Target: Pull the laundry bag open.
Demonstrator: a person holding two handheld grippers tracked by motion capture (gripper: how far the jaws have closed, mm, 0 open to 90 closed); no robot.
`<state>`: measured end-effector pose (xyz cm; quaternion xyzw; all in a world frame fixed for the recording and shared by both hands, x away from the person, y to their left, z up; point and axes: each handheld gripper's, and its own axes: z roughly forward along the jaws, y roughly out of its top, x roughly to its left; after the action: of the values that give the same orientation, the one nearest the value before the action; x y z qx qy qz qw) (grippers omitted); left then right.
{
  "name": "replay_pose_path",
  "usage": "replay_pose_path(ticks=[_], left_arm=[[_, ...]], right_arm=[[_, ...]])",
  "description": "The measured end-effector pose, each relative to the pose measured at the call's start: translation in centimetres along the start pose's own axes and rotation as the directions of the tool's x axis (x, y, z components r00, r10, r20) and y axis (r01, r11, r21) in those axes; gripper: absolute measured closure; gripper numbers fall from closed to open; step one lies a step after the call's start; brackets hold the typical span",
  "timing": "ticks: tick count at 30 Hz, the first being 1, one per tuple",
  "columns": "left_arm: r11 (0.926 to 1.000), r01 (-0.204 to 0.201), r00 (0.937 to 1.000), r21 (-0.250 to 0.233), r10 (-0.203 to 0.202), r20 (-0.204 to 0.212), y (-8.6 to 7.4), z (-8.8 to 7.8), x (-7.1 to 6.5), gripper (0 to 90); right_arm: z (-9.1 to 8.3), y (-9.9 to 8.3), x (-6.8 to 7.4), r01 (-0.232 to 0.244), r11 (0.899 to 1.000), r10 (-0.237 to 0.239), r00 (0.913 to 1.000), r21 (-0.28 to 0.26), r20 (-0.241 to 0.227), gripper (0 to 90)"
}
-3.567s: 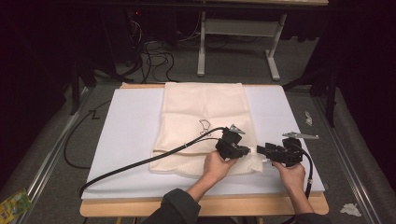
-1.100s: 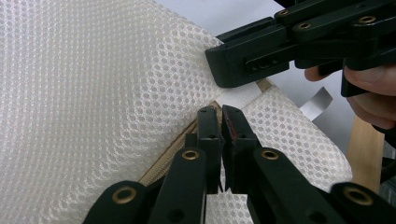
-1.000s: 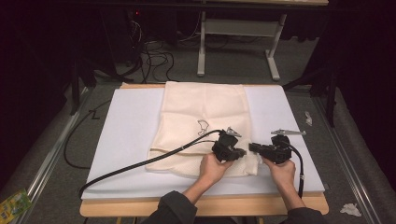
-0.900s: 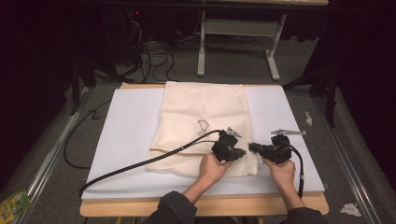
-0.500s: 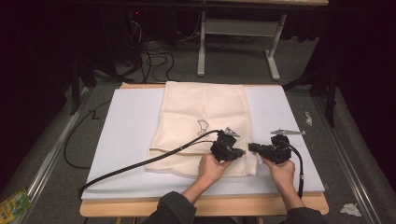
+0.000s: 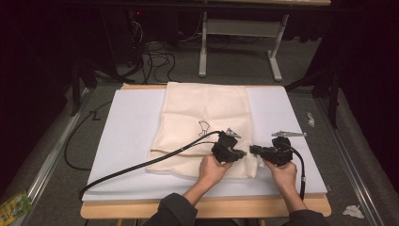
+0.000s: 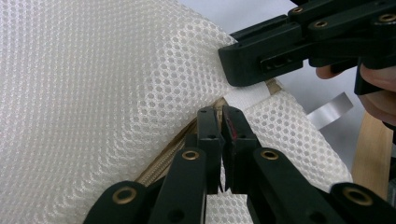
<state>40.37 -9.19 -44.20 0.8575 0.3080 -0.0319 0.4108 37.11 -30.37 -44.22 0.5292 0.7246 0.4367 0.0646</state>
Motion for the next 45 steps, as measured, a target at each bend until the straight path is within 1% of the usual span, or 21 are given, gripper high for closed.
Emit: replay_pose_path(ticks=[1, 2, 3, 5, 8, 9, 17, 21, 31, 33, 38, 40, 42, 45], left_arm=[[0.9999, -0.011, 0.9999, 0.009, 0.011, -0.002, -0.1, 0.0, -0.1, 87.0], [0.9999, -0.014, 0.9999, 0.009, 0.014, -0.005, -0.1, 0.0, -0.2, 87.0], [0.9995, -0.024, 0.9996, 0.019, 0.024, -0.014, -0.2, 0.0, -0.2, 87.0], [0.999, -0.029, 0.9992, 0.034, 0.03, -0.028, -0.4, 0.1, -0.1, 87.1], [0.9993, -0.026, 0.9991, 0.025, 0.027, -0.033, -0.4, -0.2, 0.0, 87.0], [0.999, -0.032, 0.999, 0.03, 0.033, -0.031, -0.3, -0.3, 0.0, 87.0], [0.999, -0.033, 0.9989, 0.031, 0.034, -0.034, -0.3, -0.3, 0.1, 87.0], [0.9987, -0.04, 0.9981, 0.032, 0.042, -0.044, -0.3, -0.5, 0.0, 87.0], [0.9989, -0.034, 0.9981, 0.031, 0.036, -0.051, -0.4, -0.9, 0.2, 87.0], [0.9989, -0.034, 0.9984, 0.032, 0.035, -0.044, -0.4, -1.0, 0.3, 87.0], [0.9996, -0.018, 0.9987, 0.024, 0.019, -0.046, -0.5, -1.2, 0.6, 87.0], [0.9994, -0.019, 0.9989, 0.028, 0.021, -0.043, -0.6, -1.4, 0.8, 87.0], [0.9996, -0.018, 0.9988, 0.022, 0.019, -0.046, -0.6, -1.4, 0.7, 87.0], [0.9997, -0.015, 0.9991, 0.02, 0.016, -0.04, -0.6, -1.5, 0.8, 87.0]], right_arm=[[0.0, 0.0, 0.0, -0.003, 1.0, 0.003, 1.0, -0.001, -0.001, 86.1], [0.1, 0.0, -0.1, -0.006, 1.0, 0.006, 1.0, 0.001, -0.004, 86.2], [0.1, 0.1, -0.1, -0.014, 1.0, 0.014, 0.9999, 0.001, -0.008, 86.3], [0.1, 0.1, -0.2, -0.009, 1.0, 0.009, 1.0, -0.003, 0.001, 86.3], [0.0, 0.1, -0.3, -0.011, 1.0, 0.011, 0.9999, -0.002, 0.003, 86.3], [0.0, 0.1, -0.2, -0.01, 1.0, 0.01, 0.9999, -0.004, 0.004, 86.3], [0.1, 0.2, -0.2, -0.003, 1.0, 0.003, 1.0, -0.001, 0.002, 86.2], [0.0, 0.2, -0.2, 0.003, 1.0, -0.003, 1.0, 0.001, 0.006, 86.3], [0.1, 0.2, -0.2, 0.014, 1.0, -0.014, 0.9998, 0.004, 0.011, 86.3], [0.0, 0.3, -0.2, 0.013, 1.0, -0.013, 0.9999, 0.002, 0.011, 86.3], [0.0, 0.2, -0.3, 0.013, 1.0, -0.013, 0.9997, 0.005, 0.021, 86.4], [0.0, 0.2, -0.3, 0.013, 1.0, -0.013, 0.9997, 0.005, 0.022, 86.4], [0.0, 0.3, -0.2, 0.018, 1.0, -0.018, 0.9996, 0.007, 0.024, 86.4], [0.0, 0.3, -0.3, 0.017, 1.0, -0.017, 0.9997, 0.001, 0.018, 86.4]])
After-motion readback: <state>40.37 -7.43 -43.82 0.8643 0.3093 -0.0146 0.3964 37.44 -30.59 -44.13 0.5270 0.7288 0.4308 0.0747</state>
